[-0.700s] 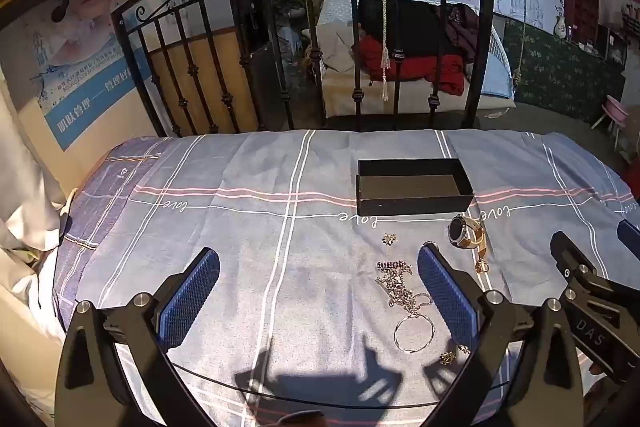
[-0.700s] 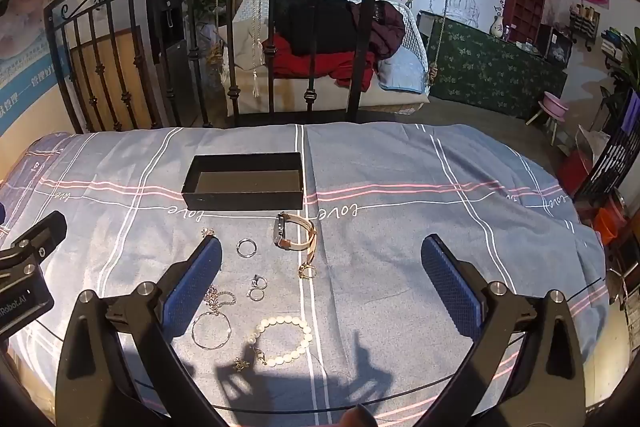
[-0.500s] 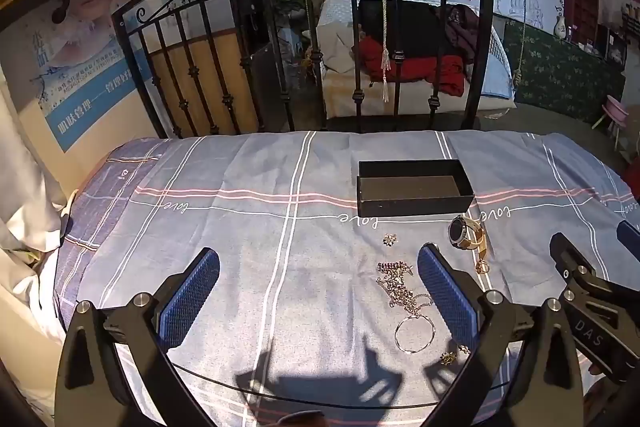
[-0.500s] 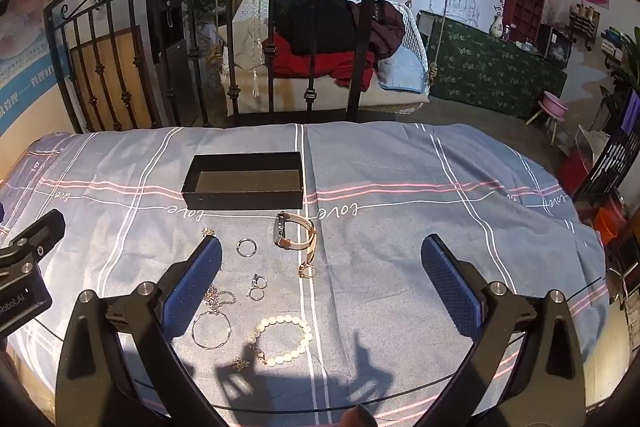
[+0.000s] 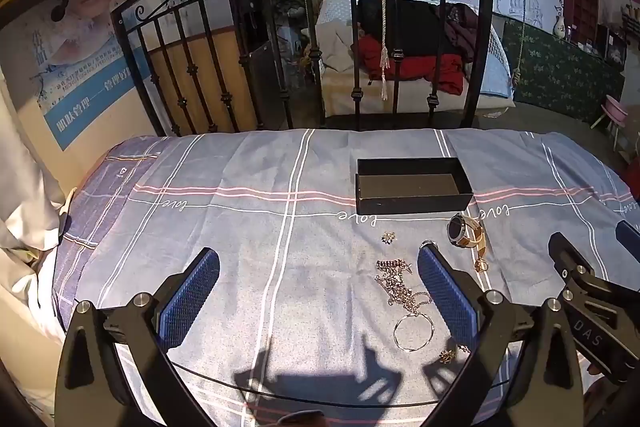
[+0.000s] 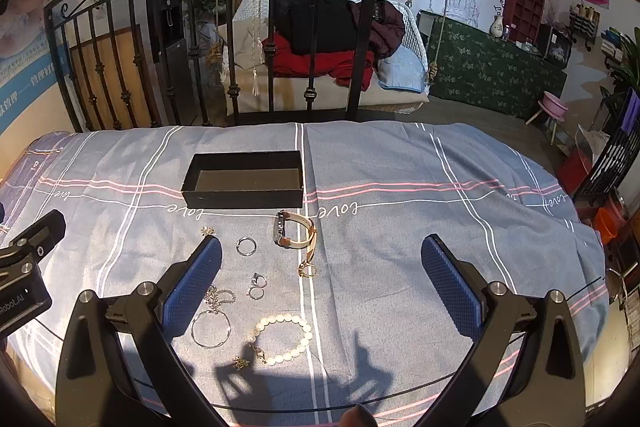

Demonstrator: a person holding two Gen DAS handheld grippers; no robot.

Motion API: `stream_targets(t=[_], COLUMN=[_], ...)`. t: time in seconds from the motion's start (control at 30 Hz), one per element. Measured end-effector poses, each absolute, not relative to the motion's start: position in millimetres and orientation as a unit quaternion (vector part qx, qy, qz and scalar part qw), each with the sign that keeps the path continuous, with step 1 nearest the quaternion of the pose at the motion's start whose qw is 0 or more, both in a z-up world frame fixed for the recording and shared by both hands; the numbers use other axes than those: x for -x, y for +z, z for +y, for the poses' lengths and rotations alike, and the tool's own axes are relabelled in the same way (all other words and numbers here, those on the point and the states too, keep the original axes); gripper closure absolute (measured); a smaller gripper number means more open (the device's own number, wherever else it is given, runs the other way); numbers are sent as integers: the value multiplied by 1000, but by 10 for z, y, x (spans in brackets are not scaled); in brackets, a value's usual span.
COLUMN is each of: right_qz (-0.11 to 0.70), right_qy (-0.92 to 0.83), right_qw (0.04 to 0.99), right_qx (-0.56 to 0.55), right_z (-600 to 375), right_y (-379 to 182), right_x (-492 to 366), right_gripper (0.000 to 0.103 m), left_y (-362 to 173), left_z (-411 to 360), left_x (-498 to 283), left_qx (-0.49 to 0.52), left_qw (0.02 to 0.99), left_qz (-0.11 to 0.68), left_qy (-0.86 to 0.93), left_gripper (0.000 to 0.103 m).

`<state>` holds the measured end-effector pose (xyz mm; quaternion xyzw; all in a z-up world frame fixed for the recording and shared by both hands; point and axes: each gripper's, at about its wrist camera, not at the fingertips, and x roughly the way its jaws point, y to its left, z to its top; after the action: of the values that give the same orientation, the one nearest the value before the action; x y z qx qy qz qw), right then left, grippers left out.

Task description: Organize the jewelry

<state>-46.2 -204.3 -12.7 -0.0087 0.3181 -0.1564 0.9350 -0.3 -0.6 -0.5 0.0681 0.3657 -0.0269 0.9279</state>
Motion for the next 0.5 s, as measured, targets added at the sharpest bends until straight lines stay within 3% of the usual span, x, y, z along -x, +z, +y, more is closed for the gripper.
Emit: stream_targets(t=[0.5], right_qz=[321], right_qy=[-156], right_qw=[934], right_qx=[8], right_z=[-2048], right_y=[-126], right_x=[443], right_gripper=[4], left_y=[-21], left_z=[-14], left_x=[14], left_qx=[-69], left_qw=[927], left_qz=[367], left_qy=[-29], left_gripper=[6])
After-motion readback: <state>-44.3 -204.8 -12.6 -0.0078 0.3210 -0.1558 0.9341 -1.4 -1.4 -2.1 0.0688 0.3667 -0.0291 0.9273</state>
